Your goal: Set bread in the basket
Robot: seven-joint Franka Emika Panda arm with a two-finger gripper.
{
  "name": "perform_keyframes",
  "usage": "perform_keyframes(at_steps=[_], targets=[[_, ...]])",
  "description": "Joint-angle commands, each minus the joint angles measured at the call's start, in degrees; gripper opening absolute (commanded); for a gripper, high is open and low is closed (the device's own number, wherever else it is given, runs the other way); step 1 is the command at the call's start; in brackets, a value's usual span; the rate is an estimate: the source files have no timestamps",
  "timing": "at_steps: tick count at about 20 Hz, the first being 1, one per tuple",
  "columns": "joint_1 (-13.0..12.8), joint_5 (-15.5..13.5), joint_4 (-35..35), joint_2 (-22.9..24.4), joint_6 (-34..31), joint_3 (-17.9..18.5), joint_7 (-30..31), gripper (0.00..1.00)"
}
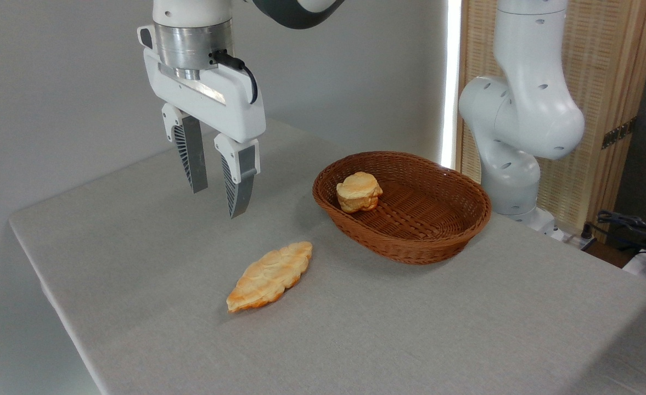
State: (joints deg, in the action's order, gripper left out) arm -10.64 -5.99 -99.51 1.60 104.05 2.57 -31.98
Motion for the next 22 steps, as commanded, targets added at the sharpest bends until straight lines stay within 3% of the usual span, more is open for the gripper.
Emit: perform_keyframes(at_steps=[1, 22], targets=[[-0.17, 0.01, 0.98, -0.37, -1.31, 0.15, 0.25, 1.0], [-0.26, 0.01, -1.03, -0.37, -0.35, 0.51, -0.28, 1.0]])
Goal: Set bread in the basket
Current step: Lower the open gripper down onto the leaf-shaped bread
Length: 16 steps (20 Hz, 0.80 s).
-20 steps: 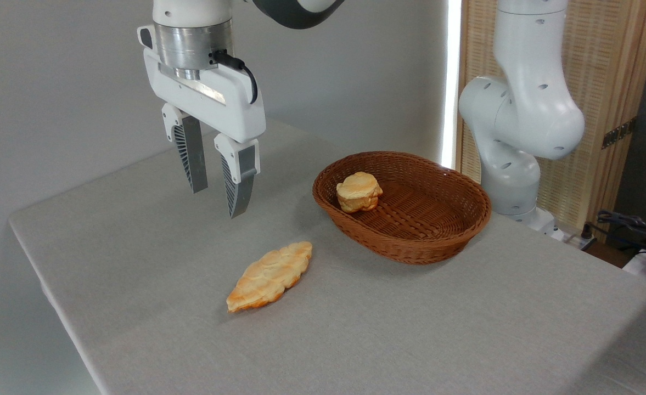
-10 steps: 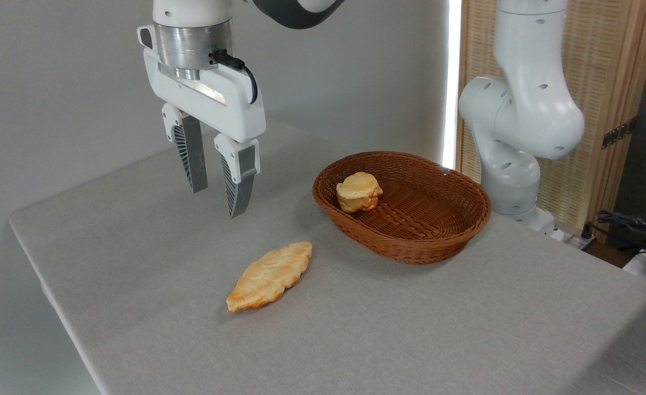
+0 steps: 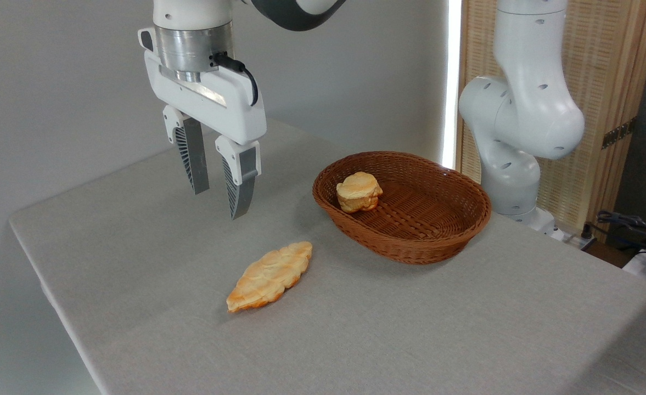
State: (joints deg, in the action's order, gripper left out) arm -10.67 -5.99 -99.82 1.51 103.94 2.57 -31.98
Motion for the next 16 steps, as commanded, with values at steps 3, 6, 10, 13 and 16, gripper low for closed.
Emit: perform_keyframes(at_steps=[3, 6, 10, 13, 16], targets=[[-0.06, 0.19, -3.19, -0.28, -0.23, 0.59, -5.45, 1.0], [-0.06, 0.36, -4.77, -0.54, -0.06, 0.59, -7.04, 1.0], [-0.06, 0.54, -7.14, -1.42, 0.73, 0.59, -9.51, 1.0], [-0.06, 0.54, -9.86, -1.86, 3.1, 0.59, -9.42, 1.0], [-0.06, 0.54, -11.62, -2.74, 4.68, 0.59, -9.42, 1.0]])
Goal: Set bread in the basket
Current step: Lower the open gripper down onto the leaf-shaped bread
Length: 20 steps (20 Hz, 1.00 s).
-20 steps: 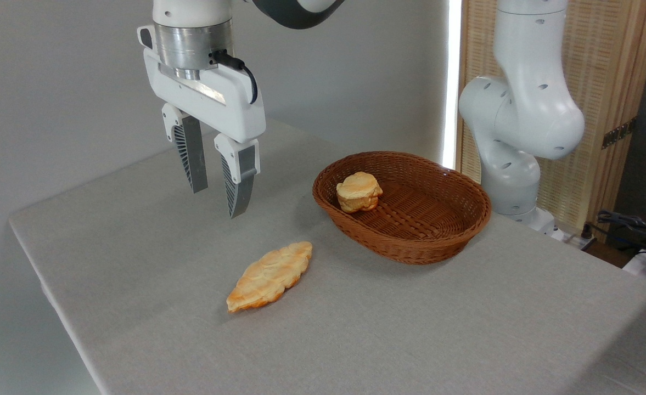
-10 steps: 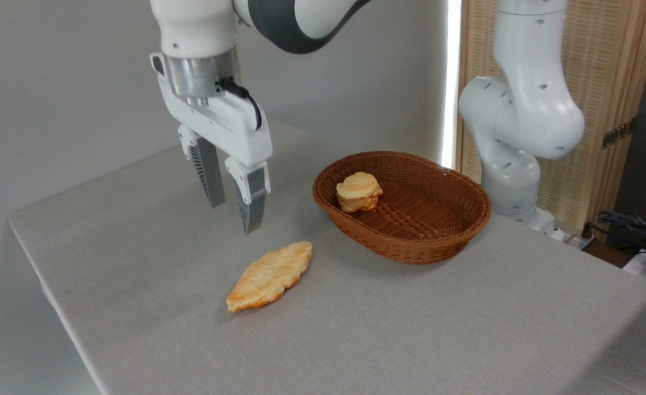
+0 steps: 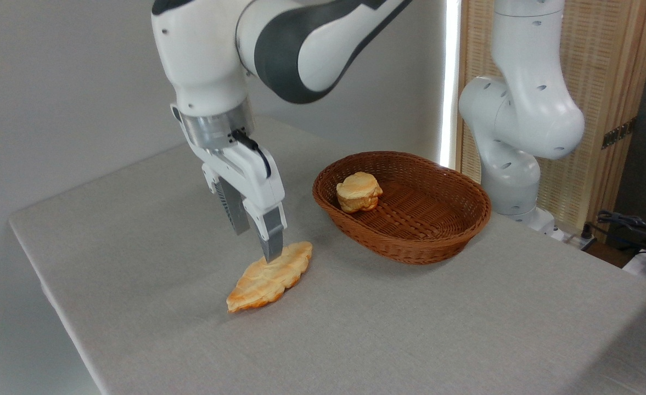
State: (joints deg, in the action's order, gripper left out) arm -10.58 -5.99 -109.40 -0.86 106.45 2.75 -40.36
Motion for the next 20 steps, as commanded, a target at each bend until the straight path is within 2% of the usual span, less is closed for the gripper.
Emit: perform_keyframes(at_steps=[1, 16, 17, 18, 19, 20], targets=[[-0.15, 0.54, -2.57, -0.63, 2.7, 0.41, -1.04, 1.0], [-0.15, 0.71, -3.19, -5.03, 4.64, 0.41, -1.13, 0.99], [-0.15, 0.71, -3.19, -5.12, 4.99, 0.32, -1.13, 0.9], [-0.15, 0.71, -3.1, -5.12, 5.16, 0.41, -1.13, 0.74], [-0.15, 0.71, -3.1, -5.12, 5.25, 0.32, -1.13, 0.54], [-0.15, 0.71, -3.1, -5.12, 5.25, 0.32, -1.22, 0.4]])
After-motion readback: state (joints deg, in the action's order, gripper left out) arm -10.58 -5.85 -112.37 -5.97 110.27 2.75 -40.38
